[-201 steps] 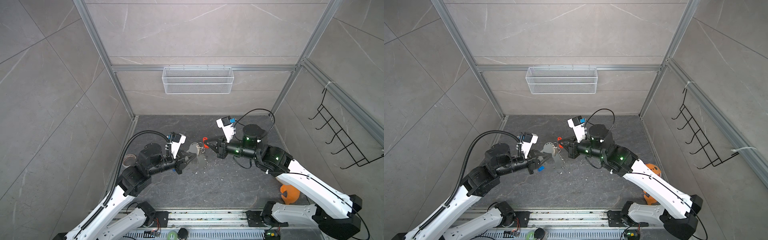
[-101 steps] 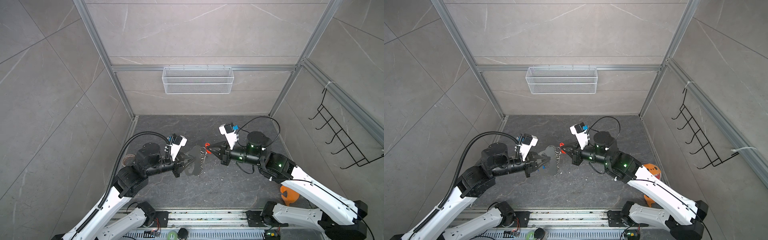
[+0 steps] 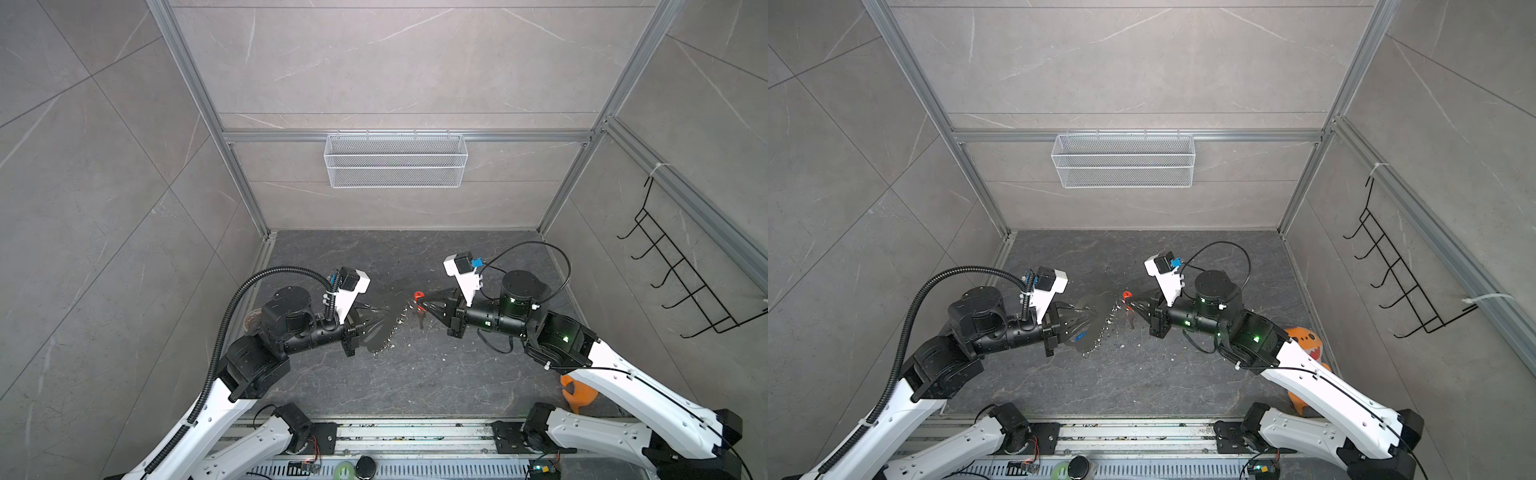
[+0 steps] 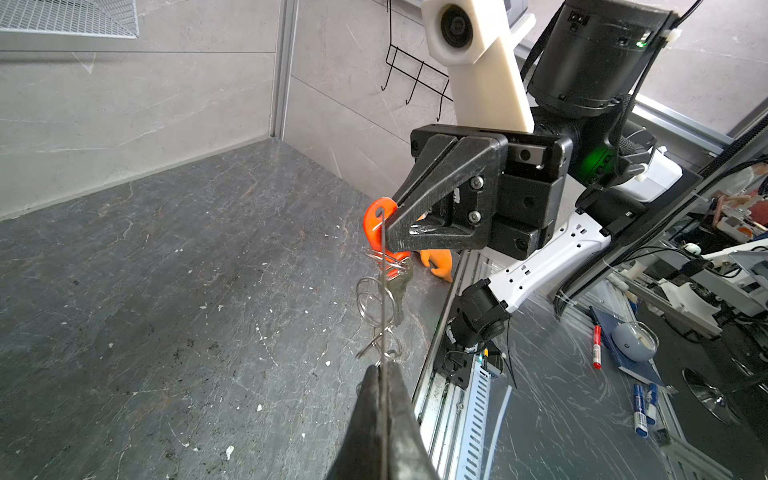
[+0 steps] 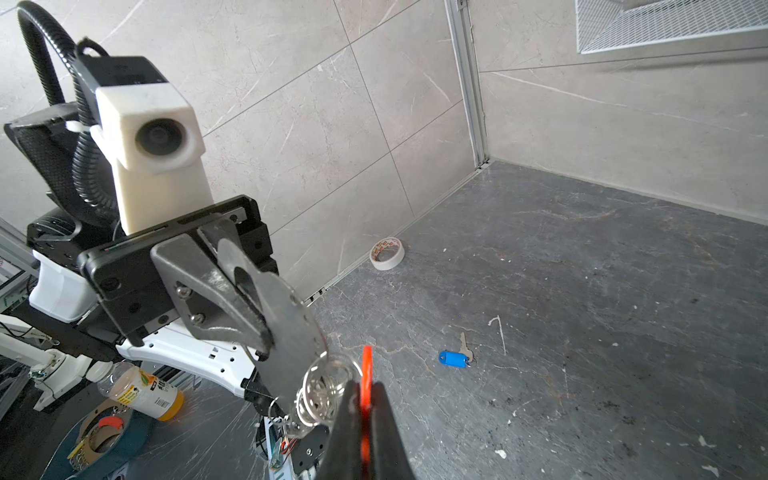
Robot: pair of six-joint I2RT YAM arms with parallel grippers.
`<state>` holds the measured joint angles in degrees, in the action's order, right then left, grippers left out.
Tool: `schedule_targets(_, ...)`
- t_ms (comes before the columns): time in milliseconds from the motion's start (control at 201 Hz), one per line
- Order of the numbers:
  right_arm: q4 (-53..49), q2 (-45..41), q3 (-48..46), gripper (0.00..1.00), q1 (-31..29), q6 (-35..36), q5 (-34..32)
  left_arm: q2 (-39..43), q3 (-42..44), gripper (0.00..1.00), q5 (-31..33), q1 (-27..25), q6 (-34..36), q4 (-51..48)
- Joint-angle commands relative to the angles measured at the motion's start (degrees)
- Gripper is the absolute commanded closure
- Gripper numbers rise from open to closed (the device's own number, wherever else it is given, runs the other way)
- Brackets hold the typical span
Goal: Remove the keys from the keyring
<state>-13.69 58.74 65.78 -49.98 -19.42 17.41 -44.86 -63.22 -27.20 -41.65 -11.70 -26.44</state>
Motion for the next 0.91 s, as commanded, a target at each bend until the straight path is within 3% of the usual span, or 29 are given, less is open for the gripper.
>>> schedule_targets(0, 1.31, -1.43, -1.09, 0.99, 0.02, 1.31, 0.37, 0.65, -2.7, 1.0, -0.93, -0.31, 1.86, 4.47)
schedule_targets(902, 4.99, -4.51, -2.63, 0.94, 0.03, 1.23, 0.68, -0.67, -7.52, 1.0, -4.2, -0.63, 6.03, 0.35)
